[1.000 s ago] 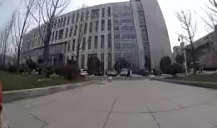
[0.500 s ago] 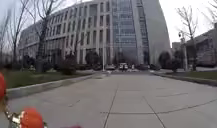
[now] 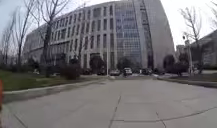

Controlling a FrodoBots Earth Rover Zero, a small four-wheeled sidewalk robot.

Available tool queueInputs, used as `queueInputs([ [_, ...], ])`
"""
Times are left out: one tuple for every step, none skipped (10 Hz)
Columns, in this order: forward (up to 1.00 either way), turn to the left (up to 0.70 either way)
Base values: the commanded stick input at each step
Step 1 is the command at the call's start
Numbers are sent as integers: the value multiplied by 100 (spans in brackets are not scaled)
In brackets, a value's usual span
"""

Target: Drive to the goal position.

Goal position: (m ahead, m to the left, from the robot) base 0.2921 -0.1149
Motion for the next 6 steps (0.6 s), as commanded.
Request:
queueInputs([
  [70, 35],
  [70, 35],
  [70, 31],
  [70, 28],
  [70, 24],
  [70, 21],
])
